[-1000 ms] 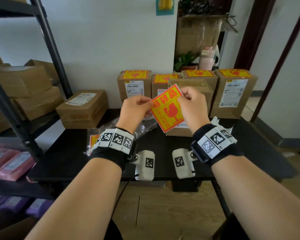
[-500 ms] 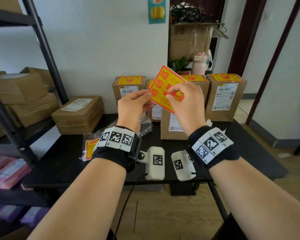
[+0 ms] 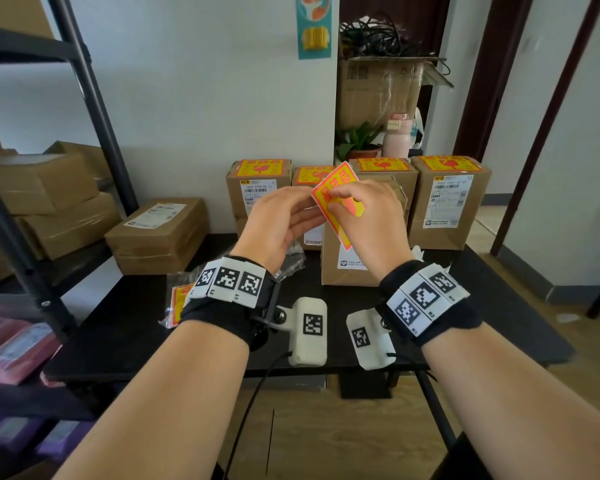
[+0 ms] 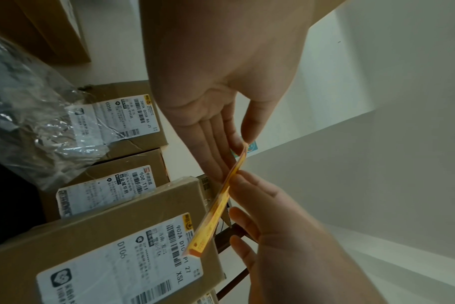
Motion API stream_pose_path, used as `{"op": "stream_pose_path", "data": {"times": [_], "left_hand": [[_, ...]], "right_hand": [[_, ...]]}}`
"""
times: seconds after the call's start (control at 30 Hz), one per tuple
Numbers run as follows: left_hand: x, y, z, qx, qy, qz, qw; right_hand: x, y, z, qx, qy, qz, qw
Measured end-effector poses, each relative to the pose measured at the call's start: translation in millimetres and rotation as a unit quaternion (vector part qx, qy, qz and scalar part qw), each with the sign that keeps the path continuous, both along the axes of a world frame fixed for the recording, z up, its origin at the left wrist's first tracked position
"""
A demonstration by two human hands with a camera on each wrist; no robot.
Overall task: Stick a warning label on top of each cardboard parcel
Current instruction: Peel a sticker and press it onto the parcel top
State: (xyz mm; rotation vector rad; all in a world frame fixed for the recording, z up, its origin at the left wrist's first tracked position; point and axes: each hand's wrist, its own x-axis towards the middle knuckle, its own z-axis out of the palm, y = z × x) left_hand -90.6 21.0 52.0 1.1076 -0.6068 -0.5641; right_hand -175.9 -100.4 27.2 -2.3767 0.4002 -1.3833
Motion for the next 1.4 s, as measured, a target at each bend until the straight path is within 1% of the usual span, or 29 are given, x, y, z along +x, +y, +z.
{"op": "stream_pose_path", "data": {"times": [0.2, 0.43, 0.53, 0.67, 0.83, 0.97, 1.23, 1.33, 1.4], "left_hand": [[1.5, -1.6, -1.9, 0.013, -0.023, -0.02, 0.999], [-4.9, -5.3, -3.1, 0.033, -0.062, -0.017, 0.997], [-6.0, -6.6, -2.6, 0.029, -0.061, -0.023, 0.997], [-6.5, -6.1, -1.2, 0.014, -0.058, -0.045, 0.997], [-7.5, -6.9, 0.0, 0.0, -0.055, -0.062, 0.997], [-7.7, -9.7, -0.3, 0.014, -0.08, -0.053, 0.995], [-11.3, -12.9, -1.0, 0.071, -0.181, -0.013, 0.981], [-13.8, -15.0, 1.1, 0.067, -0.177, 0.008, 0.982], [-14.4, -15.2, 2.5, 0.051, -0.143, 0.013, 0.988]], "right_hand": [[-4.9, -3.5, 1.0, 0.032, -0.014, 0.043, 0.998], [-12.0, -2.7, -0.1, 0.056, -0.007, 0.05, 0.997], [-16.5, -2.4, 1.5, 0.068, -0.015, 0.061, 0.996], [-20.6, -4.5, 6.3, 0.068, -0.009, 0.064, 0.996], [-27.3, -3.3, 9.4, 0.093, -0.005, 0.08, 0.992], [-27.9, -5.2, 8.9, 0.097, -0.006, 0.082, 0.992], [-27.8, -4.0, 11.5, 0.092, -0.003, 0.094, 0.991], [-26.7, -5.2, 9.9, 0.089, -0.01, 0.096, 0.991], [-27.3, -5.9, 9.4, 0.086, -0.013, 0.092, 0.992]]}}
